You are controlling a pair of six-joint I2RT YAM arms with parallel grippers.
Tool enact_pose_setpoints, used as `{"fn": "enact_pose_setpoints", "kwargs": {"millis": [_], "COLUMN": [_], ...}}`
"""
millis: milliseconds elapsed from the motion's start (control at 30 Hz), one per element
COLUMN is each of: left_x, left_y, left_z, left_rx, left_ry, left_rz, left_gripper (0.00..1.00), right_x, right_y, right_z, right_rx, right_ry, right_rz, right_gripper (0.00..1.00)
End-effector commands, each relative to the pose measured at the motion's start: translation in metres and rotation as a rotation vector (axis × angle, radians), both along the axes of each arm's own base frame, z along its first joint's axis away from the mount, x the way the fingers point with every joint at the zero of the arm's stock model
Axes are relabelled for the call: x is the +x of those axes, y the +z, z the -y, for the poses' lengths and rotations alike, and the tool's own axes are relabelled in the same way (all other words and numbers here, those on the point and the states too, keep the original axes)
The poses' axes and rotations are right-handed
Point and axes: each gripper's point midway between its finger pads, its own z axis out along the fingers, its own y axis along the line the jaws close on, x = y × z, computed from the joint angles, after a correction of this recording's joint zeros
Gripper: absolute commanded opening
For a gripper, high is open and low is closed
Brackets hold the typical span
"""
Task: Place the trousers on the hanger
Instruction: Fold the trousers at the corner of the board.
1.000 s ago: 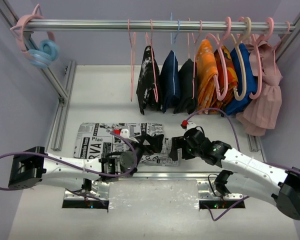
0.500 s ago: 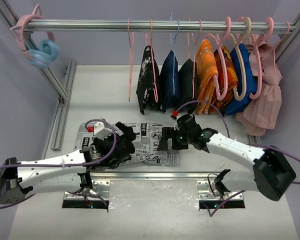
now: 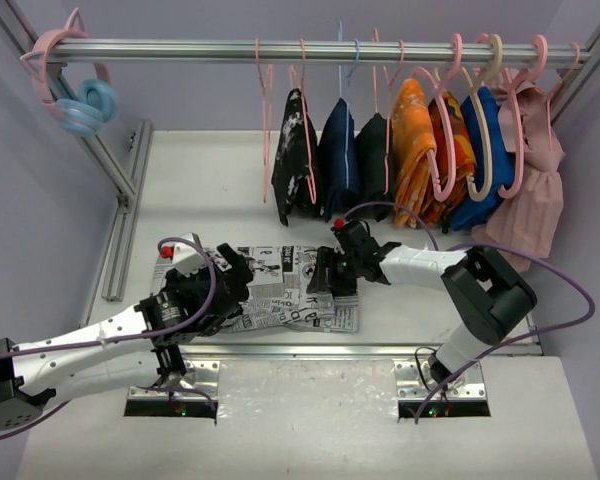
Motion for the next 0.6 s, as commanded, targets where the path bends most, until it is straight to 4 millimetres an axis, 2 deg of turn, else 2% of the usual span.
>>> {"fn": "enact_pose_setpoints", "kwargs": {"millis": [0, 133, 167, 267, 300, 467, 533, 567], "left_x": [0.004, 0.004, 0.004, 0.003, 0.003, 0.002, 0.004, 0.004], "left_y": [0.003, 0.002, 0.001, -0.003, -0.004, -0.009, -0.012, -0.013], "left_z": [0.003, 0.005, 0.004, 0.002, 0.000, -0.004, -0.004, -0.005], "left_rx": [0.018, 0.014, 0.016, 0.021, 0.023, 0.028, 0.042, 0.052], "left_ry": [-0.012, -0.019, -0.019, -0.014, -0.009, 0.014, 0.028, 0.034], "left_rz": [0.005, 0.010, 0.010, 0.005, 0.004, 0.004, -0.001, -0.002], "left_gripper": [1.00, 1.00, 1.00, 1.00, 1.00, 1.00, 1.00, 1.00], "right_x": [0.011, 0.015, 0.017, 0.023, 0.024, 0.016, 0.016, 0.013], "right_y": [0.016, 0.025, 0.027, 0.038, 0.043, 0.070, 0.089, 0.092], "right_z": [-0.020, -0.021, -0.020, -0.017, -0.017, -0.017, -0.011, -0.006], "right_rx": [0.103, 0.113, 0.104, 0.096, 0.103, 0.169, 0.174, 0.162], "right_ry": [0.013, 0.027, 0.023, 0.020, 0.021, 0.028, -0.004, -0.021], "right_rz": [0.037, 0.080, 0.093, 0.147, 0.161, 0.205, 0.260, 0.267], "right_gripper": [0.53, 0.30, 0.28, 0.04, 0.00, 0.00, 0.00, 0.00]}}
